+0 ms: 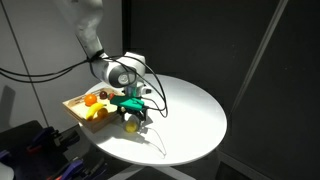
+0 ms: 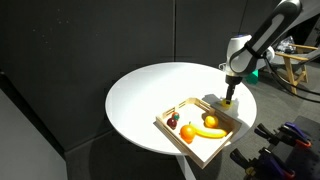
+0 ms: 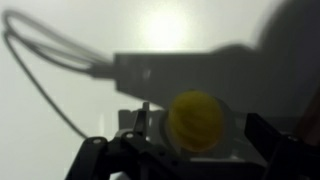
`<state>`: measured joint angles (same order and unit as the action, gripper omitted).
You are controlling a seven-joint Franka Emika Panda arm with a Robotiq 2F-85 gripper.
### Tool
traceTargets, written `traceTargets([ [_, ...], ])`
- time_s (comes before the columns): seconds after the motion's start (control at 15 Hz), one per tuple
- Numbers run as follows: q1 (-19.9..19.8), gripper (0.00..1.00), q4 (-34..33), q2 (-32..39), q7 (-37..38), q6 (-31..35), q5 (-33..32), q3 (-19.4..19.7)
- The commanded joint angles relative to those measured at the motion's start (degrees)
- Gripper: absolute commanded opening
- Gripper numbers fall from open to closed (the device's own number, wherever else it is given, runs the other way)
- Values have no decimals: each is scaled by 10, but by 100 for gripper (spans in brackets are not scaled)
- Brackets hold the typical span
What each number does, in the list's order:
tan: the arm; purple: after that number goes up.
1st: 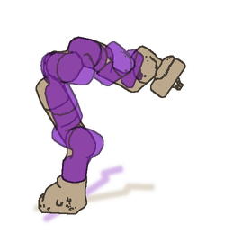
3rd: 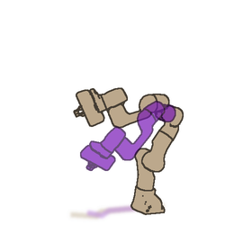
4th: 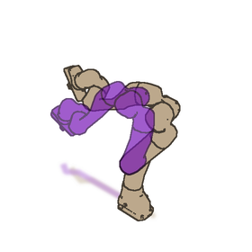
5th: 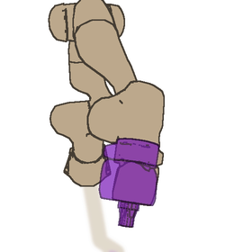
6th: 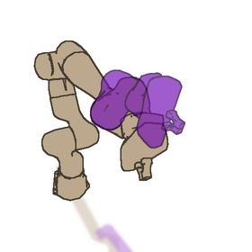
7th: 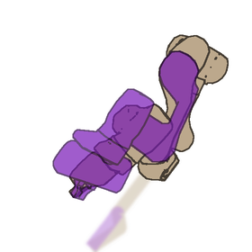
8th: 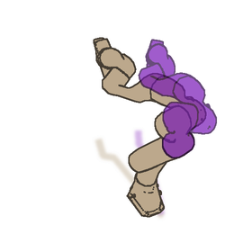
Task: Pick up the yellow toy from the table and put it on the tray
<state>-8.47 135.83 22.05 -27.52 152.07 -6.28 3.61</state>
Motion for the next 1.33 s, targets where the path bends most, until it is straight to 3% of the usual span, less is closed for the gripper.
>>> traceTargets([
  [0.0, -11, 100, -14, 13, 3, 10, -4, -13],
  [0.67, -12, 100, -33, 41, 7, 16, -10, -14],
  [0.73, -12, 75, -34, 43, 7, 16, -10, -14],
  [0.8, -12, 74, -35, 45, 7, 16, -11, -14],
  [1.13, -8, 34, -30, 33, 17, -5, -14, -10],
  [1.27, -8, 34, -24, 19, 14, -20, -13, -11],
])
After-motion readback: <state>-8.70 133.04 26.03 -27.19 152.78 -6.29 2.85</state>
